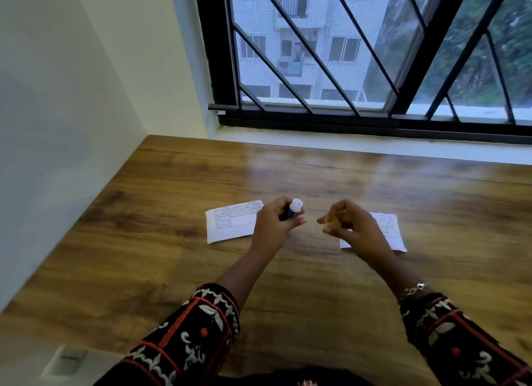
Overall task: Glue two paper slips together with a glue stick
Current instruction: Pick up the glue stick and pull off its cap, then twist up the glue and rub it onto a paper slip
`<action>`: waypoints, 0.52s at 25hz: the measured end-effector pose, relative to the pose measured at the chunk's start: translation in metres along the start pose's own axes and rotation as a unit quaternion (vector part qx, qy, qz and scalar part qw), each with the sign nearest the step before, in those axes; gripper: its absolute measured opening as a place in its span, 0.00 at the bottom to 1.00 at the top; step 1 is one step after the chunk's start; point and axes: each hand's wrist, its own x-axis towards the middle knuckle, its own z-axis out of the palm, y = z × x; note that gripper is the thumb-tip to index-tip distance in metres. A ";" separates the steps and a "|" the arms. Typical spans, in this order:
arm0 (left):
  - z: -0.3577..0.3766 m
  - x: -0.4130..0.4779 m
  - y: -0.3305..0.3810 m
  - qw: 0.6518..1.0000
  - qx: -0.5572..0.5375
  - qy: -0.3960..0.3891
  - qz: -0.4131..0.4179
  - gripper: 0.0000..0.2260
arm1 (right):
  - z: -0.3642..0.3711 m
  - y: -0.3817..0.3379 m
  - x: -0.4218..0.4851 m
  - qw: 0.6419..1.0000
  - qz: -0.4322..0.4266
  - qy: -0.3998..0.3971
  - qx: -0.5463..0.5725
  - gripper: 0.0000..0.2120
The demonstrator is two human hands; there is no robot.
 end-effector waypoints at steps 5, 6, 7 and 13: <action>0.002 -0.001 0.002 0.999 -0.023 0.021 0.010 0.11 | 0.021 0.025 -0.018 0.998 0.014 -0.009 -0.054 0.12; 0.002 -0.001 0.002 0.999 -0.027 0.023 0.010 0.11 | 0.024 0.028 -0.018 0.998 0.010 -0.004 -0.068 0.11; 0.002 0.000 0.003 0.999 -0.028 0.024 0.009 0.11 | 0.026 0.030 -0.019 0.996 0.006 0.000 -0.084 0.11; 0.005 -0.002 0.003 0.999 -0.022 0.027 -0.002 0.12 | 0.034 0.044 -0.015 0.985 0.008 -0.020 -0.173 0.12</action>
